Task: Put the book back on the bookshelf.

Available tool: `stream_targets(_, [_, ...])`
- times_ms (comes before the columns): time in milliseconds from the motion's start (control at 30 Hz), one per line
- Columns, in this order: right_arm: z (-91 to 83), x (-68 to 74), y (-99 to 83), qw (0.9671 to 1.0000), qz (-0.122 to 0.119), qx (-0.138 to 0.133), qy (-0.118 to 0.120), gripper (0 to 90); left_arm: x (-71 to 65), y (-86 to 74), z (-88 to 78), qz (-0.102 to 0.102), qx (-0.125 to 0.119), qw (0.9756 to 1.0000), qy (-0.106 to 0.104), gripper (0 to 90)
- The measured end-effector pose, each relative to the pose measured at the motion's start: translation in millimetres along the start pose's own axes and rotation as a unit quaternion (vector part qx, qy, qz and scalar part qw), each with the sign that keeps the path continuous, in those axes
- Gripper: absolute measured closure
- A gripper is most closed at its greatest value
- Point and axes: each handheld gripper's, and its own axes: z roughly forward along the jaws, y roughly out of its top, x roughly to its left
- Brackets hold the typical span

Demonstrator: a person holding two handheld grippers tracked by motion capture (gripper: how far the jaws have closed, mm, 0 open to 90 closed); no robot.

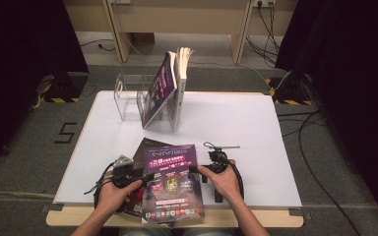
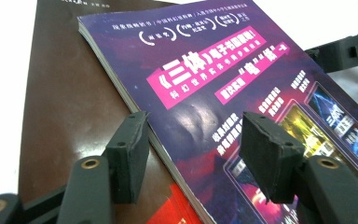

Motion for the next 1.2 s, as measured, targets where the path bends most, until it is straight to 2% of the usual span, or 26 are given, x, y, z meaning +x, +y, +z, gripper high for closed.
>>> stream_targets(100, [0.4, 0.4, 1.5, 0.9999, 0.009, 0.004, 0.004, 45.7, -1.2, -0.3, -0.4, 0.005, 0.002, 1.0, 0.002, 41.4])
stream_targets(367, [3.4, 6.6, 3.5, 0.9999, 0.0, 0.013, 0.011, 31.0, -1.3, -0.4, -0.3, 0.003, 0.002, 1.0, 0.002, 41.3])
stream_targets(433, [3.8, 8.1, 2.8, 0.9999, -0.001, 0.012, 0.007, 30.7, -1.3, -0.3, -0.3, 0.002, 0.002, 1.0, 0.002, 41.2])
stream_targets(533, [3.4, 6.7, 1.3, 0.9999, -0.002, 0.005, 0.01, 33.0, -1.6, -0.4, -0.1, -0.001, 0.001, 1.0, 0.003, 41.3])
stream_targets(633, [3.0, 7.7, -0.1, 1.0, -0.009, 0.001, 0.0, 36.8, -3.2, -0.3, 0.3, 0.003, 0.002, 0.9999, 0.009, 41.8])
stream_targets(733, [2.3, 8.4, -1.7, 0.9997, -0.019, -0.005, -0.016, 44.6, -4.3, -0.4, 0.4, 0.011, 0.003, 0.9998, 0.016, 43.4])
stream_targets(800, [1.3, 6.6, -2.4, 0.9997, -0.016, -0.007, -0.018, 49.2, -4.4, -0.2, 0.4, 0.011, 0.004, 0.9998, 0.017, 43.7])
stream_targets(867, [0.3, 2.6, -1.7, 0.9999, 0.003, -0.009, -0.004, 49.8, -4.5, 0.0, 0.4, 0.009, 0.004, 0.9998, 0.019, 44.3])
stream_targets(1100, [-0.8, -0.3, -1.3, 0.9995, 0.022, -0.003, 0.02, 50.9, -2.3, 0.6, -0.3, 0.008, 0.003, 0.9996, 0.029, 44.6])
stream_targets(1200, [-2.2, 0.8, -0.8, 0.9992, 0.024, -0.011, 0.031, 51.0, -1.5, 0.3, -0.8, 0.008, 0.001, 0.9995, 0.031, 44.8])
